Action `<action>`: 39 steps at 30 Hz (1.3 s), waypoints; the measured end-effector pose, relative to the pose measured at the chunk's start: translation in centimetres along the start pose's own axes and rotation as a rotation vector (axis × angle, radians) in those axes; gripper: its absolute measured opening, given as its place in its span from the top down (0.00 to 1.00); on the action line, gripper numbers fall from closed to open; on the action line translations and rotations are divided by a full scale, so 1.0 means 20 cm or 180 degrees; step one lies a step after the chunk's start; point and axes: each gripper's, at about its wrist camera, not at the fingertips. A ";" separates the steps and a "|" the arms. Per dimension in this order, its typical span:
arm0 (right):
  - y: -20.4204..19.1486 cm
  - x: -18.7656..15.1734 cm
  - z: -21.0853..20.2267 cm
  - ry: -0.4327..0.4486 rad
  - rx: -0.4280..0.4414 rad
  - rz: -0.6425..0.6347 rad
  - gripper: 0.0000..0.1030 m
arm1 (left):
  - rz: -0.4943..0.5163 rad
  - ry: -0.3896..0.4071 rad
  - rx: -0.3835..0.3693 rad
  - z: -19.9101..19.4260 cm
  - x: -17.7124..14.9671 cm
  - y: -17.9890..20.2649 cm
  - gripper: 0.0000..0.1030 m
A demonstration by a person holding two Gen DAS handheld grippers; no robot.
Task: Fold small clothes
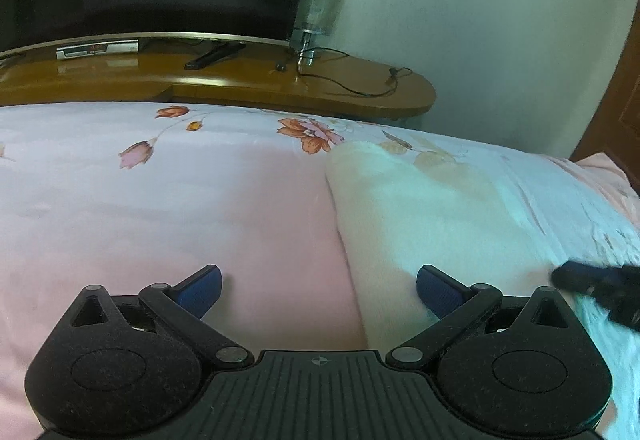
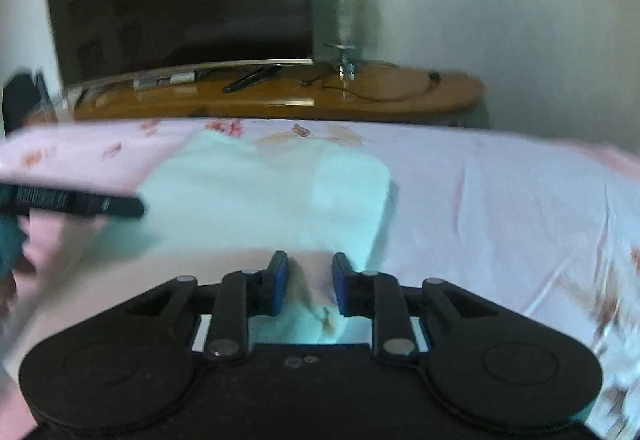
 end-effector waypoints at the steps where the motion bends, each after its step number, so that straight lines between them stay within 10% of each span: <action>1: -0.01 0.01 -0.04 0.0067 0.0024 -0.0021 0.77 | 0.0016 0.0009 -0.0036 -0.03 -0.02 0.00 0.00; 13: -0.13 -0.30 -0.39 -0.0082 0.0213 -0.0304 0.74 | 0.0340 -0.0095 -0.0172 -0.43 -0.34 0.06 0.00; 18: 0.04 -0.24 -0.43 0.0060 0.0239 0.0618 0.72 | 0.0218 -0.0066 -0.0300 -0.42 -0.22 0.02 0.00; 22: 0.10 -0.17 -0.40 0.0252 0.0173 0.0926 0.38 | 0.0157 -0.0071 -0.0402 -0.31 -0.10 0.00 0.18; 31: 0.23 -0.19 -0.02 -0.0138 0.0285 0.1706 0.34 | -0.0345 -0.0368 -0.0546 -0.06 -0.11 0.02 0.23; 34: 0.27 -0.19 0.02 -0.0133 0.0392 0.1665 0.64 | -0.0372 -0.0363 -0.0606 -0.06 -0.11 0.01 0.23; 39: 0.38 -0.25 0.01 -0.0173 0.0553 0.2134 0.65 | -0.0547 -0.0369 -0.0729 -0.01 -0.09 -0.03 0.23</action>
Point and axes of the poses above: each gripper's, at about its wrist camera, not at the fingertips, and z roughly the way its jaws point, y to its right, x to its top, and after that the axes turned 14 degrees about y, right-handed
